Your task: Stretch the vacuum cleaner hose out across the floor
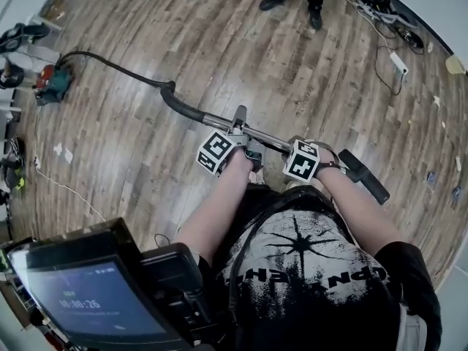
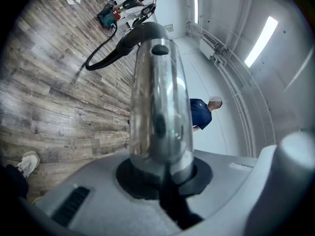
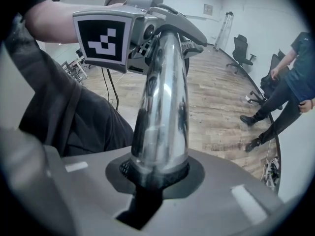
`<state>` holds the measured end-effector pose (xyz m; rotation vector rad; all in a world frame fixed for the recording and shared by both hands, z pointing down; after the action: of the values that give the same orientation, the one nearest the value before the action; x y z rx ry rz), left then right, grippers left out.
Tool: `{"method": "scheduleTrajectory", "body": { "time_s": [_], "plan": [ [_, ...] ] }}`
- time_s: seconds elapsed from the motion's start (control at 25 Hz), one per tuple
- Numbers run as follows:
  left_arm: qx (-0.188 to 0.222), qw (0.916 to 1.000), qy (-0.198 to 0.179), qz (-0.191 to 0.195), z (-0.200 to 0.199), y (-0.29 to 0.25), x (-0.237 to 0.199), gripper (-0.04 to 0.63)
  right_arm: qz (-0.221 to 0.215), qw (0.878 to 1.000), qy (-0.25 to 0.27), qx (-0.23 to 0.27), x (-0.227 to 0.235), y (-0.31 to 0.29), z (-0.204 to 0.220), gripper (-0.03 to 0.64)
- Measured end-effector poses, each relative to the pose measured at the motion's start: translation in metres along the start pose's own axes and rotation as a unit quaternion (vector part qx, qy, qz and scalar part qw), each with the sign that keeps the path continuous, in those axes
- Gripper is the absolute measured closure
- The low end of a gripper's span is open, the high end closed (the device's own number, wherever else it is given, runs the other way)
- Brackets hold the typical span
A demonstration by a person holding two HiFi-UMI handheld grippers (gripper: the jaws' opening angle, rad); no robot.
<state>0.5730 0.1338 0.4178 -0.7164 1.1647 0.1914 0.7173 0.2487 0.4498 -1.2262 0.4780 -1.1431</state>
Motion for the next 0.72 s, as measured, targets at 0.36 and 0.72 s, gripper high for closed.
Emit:
{"method": "scheduleTrajectory", "body": {
  "time_s": [0.36,0.72],
  "plan": [
    [-0.046,0.9989,-0.011,0.001,0.013,-0.02,-0.004,0.543,-0.001,1.0,-0.025,-0.005,0.008,-0.001,0.012,0.543],
    [-0.11,0.9929,-0.032,0.031,0.057,-0.036,-0.005,0.44,-0.011,1.0,-0.006,-0.027,0.026,0.0,0.059,0.543]
  ]
}}
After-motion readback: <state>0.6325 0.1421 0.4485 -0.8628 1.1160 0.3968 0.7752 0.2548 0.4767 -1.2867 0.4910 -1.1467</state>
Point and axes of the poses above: the fingertips, and each gripper's own axes: y backward along the fingers, x to its right, z out of its underside, the point moved 7 cm from there along y, backward along the fingers, and after that the axes turned 13 degrees about -z, right-handed, at the moved point
